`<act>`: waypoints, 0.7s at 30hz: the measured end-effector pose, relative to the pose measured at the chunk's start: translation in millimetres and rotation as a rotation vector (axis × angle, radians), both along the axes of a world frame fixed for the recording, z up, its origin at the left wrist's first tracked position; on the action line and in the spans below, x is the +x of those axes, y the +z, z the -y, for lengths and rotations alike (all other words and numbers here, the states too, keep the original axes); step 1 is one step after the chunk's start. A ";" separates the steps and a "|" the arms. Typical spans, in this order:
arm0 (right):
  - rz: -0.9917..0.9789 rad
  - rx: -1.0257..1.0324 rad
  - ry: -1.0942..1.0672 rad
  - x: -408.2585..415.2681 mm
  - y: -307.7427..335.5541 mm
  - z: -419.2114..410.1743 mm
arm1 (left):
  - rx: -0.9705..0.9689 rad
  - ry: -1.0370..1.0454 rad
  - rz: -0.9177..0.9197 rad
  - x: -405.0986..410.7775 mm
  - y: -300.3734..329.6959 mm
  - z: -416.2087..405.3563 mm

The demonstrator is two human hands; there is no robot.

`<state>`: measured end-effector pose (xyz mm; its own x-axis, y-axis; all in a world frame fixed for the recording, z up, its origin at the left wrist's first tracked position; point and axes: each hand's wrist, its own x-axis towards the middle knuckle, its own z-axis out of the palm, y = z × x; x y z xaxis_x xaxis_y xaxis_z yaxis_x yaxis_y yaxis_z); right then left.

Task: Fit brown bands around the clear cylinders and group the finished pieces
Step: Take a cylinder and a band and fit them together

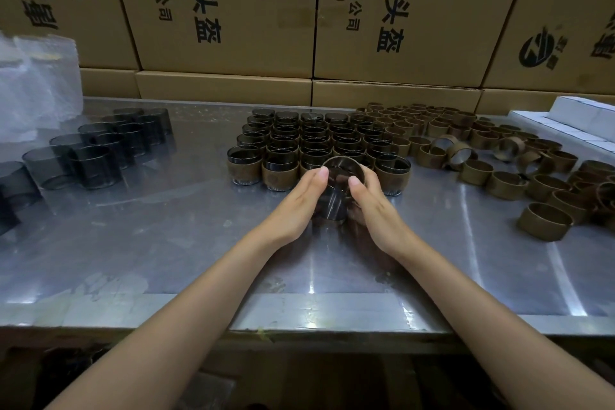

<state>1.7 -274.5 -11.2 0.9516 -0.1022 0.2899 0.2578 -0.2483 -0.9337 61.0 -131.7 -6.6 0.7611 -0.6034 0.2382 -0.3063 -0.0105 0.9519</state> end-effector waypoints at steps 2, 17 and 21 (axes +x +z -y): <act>0.005 0.021 -0.001 -0.1 0.8 -1.0 | -0.030 0.011 -0.023 -0.2 0.9 -0.9; 0.011 0.057 -0.066 -7.4 8.2 -2.1 | -0.190 0.072 -0.177 -3.7 -1.5 1.8; -0.010 0.066 -0.079 -5.0 6.4 0.7 | -0.215 0.089 -0.217 -2.5 -2.0 4.8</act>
